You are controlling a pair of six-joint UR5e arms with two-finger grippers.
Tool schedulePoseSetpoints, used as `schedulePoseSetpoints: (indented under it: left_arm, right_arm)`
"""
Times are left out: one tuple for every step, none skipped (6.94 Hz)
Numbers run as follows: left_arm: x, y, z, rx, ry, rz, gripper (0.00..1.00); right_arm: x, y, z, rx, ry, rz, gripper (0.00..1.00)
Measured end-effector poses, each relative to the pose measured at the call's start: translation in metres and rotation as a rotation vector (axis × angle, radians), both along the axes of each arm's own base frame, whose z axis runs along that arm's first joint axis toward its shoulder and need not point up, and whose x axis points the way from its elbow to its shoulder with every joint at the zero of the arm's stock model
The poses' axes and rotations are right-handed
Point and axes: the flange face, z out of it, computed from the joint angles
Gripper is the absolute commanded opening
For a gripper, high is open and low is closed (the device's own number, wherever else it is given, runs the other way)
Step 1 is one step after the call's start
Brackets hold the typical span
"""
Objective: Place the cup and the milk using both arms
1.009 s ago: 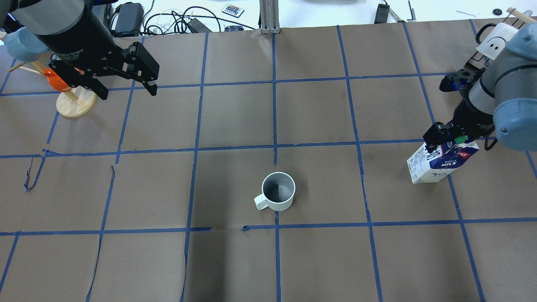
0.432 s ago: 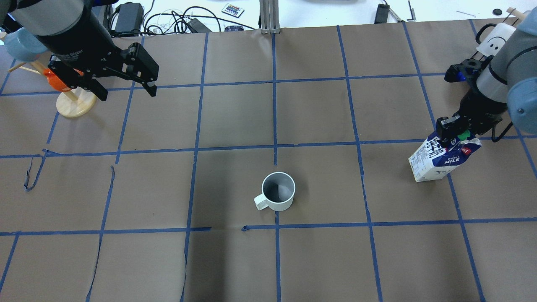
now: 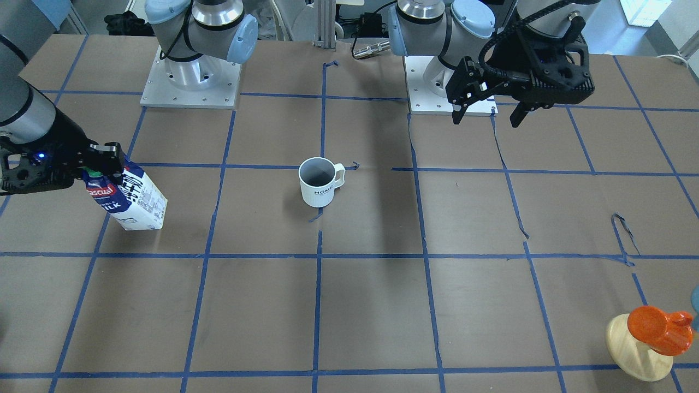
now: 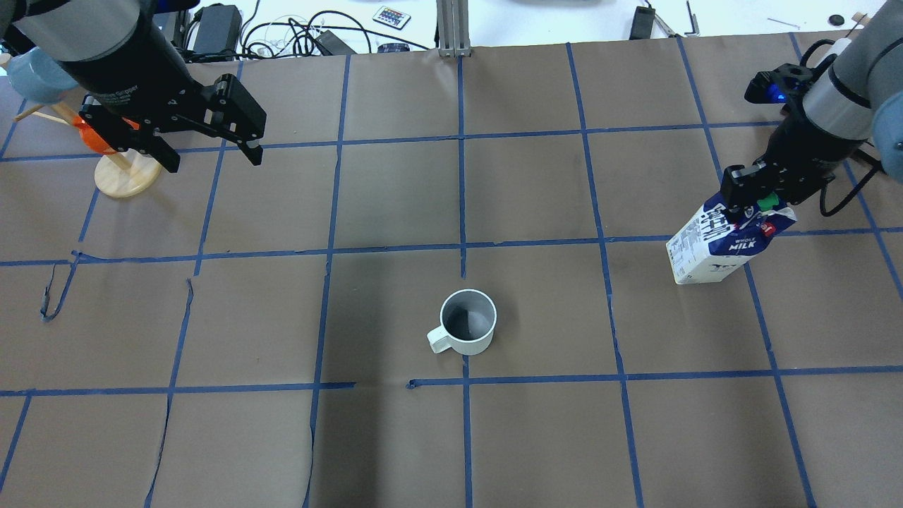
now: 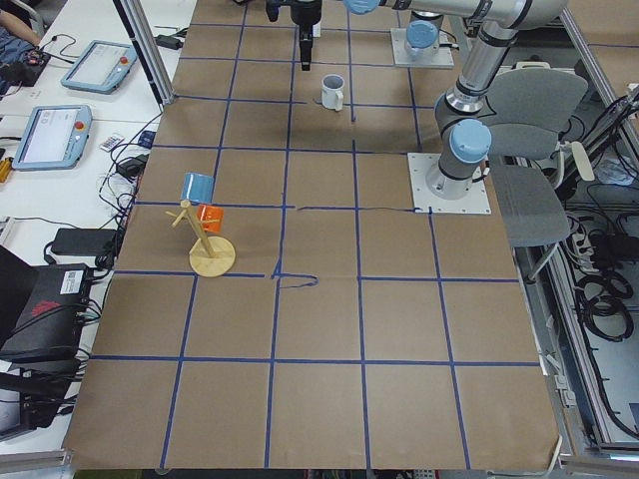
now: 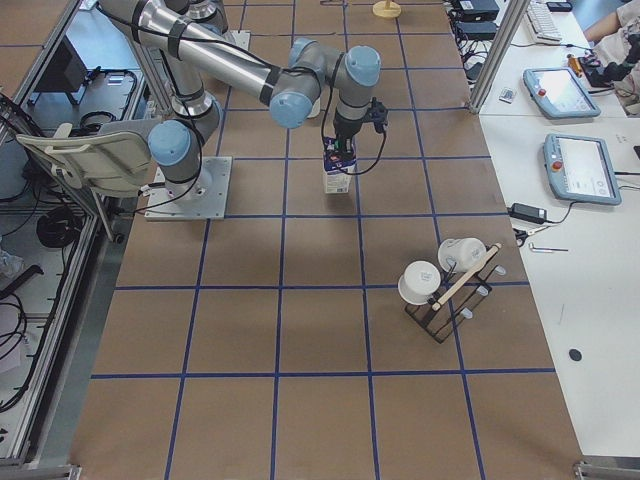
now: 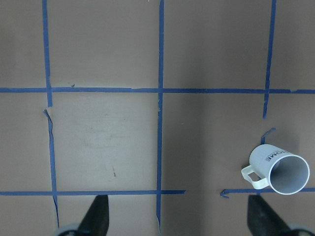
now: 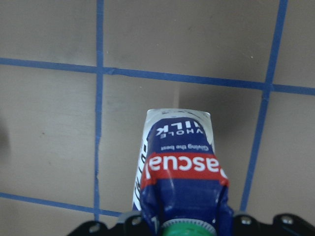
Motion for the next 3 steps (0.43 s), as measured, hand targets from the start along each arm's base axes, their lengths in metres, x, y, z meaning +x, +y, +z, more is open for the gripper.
schedulePoseSetpoints:
  left_arm:
    - [0.000,0.000,0.000,0.001,0.000,0.001,1.00]
    - [0.001,0.000,0.000,0.001,0.000,0.001,1.00]
    - [0.001,0.000,0.000,0.000,0.000,0.002,1.00]
  right_arm:
    - [0.044,0.002,0.005,0.003,0.006,-0.043,0.10]
    - [0.095,0.007,0.006,0.007,0.022,-0.090,0.10]
    - [0.145,0.015,0.006,-0.002,0.035,-0.138,0.11]
